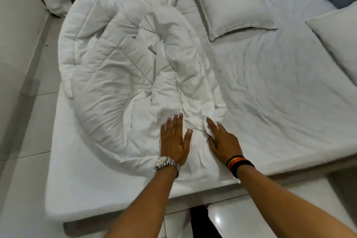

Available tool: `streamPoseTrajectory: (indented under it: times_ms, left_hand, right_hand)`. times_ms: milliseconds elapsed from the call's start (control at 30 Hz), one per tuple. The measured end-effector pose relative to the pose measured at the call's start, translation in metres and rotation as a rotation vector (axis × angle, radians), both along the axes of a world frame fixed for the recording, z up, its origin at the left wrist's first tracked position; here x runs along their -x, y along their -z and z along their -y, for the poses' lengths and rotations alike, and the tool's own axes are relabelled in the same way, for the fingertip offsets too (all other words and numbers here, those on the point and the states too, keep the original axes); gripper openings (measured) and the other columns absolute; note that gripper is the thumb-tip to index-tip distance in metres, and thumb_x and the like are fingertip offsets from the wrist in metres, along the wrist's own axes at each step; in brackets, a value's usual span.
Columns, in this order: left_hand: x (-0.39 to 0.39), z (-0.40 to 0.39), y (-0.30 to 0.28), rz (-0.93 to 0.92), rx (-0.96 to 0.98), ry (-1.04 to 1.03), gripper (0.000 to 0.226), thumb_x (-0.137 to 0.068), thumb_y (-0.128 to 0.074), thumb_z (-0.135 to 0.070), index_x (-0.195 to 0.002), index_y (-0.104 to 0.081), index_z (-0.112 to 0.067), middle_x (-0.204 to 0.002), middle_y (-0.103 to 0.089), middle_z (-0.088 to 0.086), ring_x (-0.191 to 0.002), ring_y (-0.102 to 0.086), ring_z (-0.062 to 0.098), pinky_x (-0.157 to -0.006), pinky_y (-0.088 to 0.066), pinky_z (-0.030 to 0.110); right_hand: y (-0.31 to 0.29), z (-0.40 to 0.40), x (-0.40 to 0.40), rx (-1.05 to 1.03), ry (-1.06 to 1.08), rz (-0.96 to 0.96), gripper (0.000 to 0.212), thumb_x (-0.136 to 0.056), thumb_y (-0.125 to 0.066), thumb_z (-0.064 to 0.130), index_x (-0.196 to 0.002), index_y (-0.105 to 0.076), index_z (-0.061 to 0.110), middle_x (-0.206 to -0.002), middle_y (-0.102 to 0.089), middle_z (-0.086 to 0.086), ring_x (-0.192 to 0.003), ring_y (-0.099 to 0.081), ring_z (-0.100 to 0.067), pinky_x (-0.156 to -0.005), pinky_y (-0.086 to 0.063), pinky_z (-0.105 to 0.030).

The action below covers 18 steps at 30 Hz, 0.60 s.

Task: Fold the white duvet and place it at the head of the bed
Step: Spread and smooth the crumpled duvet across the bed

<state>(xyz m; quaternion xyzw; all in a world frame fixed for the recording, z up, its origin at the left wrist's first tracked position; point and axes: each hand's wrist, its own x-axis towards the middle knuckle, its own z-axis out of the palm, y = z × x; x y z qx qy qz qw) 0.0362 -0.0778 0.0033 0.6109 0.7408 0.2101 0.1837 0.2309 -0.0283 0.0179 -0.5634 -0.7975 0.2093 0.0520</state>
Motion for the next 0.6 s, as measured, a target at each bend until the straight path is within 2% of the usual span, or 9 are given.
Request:
streamPoseTrajectory:
  times_ms: [100, 167, 233, 300, 400, 467, 600]
  left_hand:
    - [-0.015, 0.033, -0.009, 0.003, -0.011, 0.071, 0.077, -0.102, -0.005, -0.066, -0.167, -0.014, -0.025, -0.174, -0.014, -0.003, -0.161, -0.006, 0.017, -0.129, -0.003, 0.045]
    - [-0.029, 0.058, -0.015, -0.005, 0.009, 0.111, 0.075, -0.103, -0.008, -0.065, -0.167, -0.015, -0.027, -0.174, -0.015, -0.005, -0.161, -0.006, 0.017, -0.129, -0.003, 0.045]
    - [-0.043, 0.078, -0.019, -0.005, 0.015, 0.128, 0.073, -0.103, -0.011, -0.063, -0.167, -0.016, -0.028, -0.173, -0.017, -0.004, -0.161, -0.007, 0.017, -0.129, -0.004, 0.045]
    - [-0.059, 0.091, -0.023, 0.002, 0.02, 0.138, 0.069, -0.106, -0.017, -0.059, -0.166, -0.019, -0.026, -0.173, -0.019, -0.003, -0.161, -0.008, 0.018, -0.129, -0.003, 0.046]
    - [-0.092, 0.104, -0.023, 0.013, 0.033, 0.161, 0.07, -0.106, -0.016, -0.059, -0.165, -0.025, -0.023, -0.171, -0.025, -0.001, -0.16, -0.012, 0.02, -0.129, -0.003, 0.045]
    - [-0.127, 0.115, -0.019, 0.003, 0.087, 0.213, 0.079, -0.102, -0.006, -0.066, -0.165, -0.026, -0.023, -0.17, -0.027, -0.001, -0.16, -0.014, 0.022, -0.13, 0.0, 0.044]
    - [-0.201, 0.146, 0.013, -0.065, 0.244, 0.317, 0.092, -0.094, 0.01, -0.074, -0.167, -0.019, -0.025, -0.171, -0.025, -0.001, -0.16, -0.008, 0.025, -0.128, 0.008, 0.048]
  right_hand:
    - [-0.015, 0.051, -0.015, 0.047, 0.149, -0.015, 0.064, -0.107, -0.046, 0.026, -0.166, -0.022, 0.031, -0.154, -0.051, -0.018, -0.112, -0.067, -0.04, -0.094, -0.054, -0.045]
    - [-0.019, 0.08, -0.023, 0.073, 0.201, -0.051, 0.061, -0.108, -0.043, 0.024, -0.166, -0.024, 0.029, -0.141, -0.059, -0.017, -0.113, -0.065, -0.038, -0.096, -0.053, -0.046]
    - [-0.023, 0.109, -0.033, 0.075, 0.208, -0.088, 0.06, -0.108, -0.043, 0.023, -0.165, -0.027, 0.027, -0.138, -0.06, -0.016, -0.115, -0.064, -0.038, -0.098, -0.053, -0.046]
    - [-0.028, 0.131, -0.049, 0.06, 0.228, -0.116, 0.06, -0.107, -0.046, 0.021, -0.164, -0.031, 0.026, -0.132, -0.062, -0.015, -0.11, -0.065, -0.036, -0.094, -0.055, -0.046]
    - [-0.02, 0.154, -0.095, 0.024, 0.311, -0.135, 0.06, -0.104, -0.052, 0.016, -0.162, -0.037, 0.024, -0.116, -0.064, -0.016, -0.091, -0.066, -0.035, -0.079, -0.057, -0.043]
    - [-0.01, 0.17, -0.138, 0.051, 0.374, -0.135, 0.06, -0.104, -0.052, 0.016, -0.161, -0.038, 0.026, -0.121, -0.064, -0.017, -0.091, -0.065, -0.035, -0.079, -0.058, -0.044]
    - [0.023, 0.198, -0.211, 0.201, 0.44, -0.072, 0.058, -0.107, -0.047, 0.021, -0.162, -0.033, 0.034, -0.149, -0.054, -0.014, -0.117, -0.063, -0.038, -0.1, -0.054, -0.047]
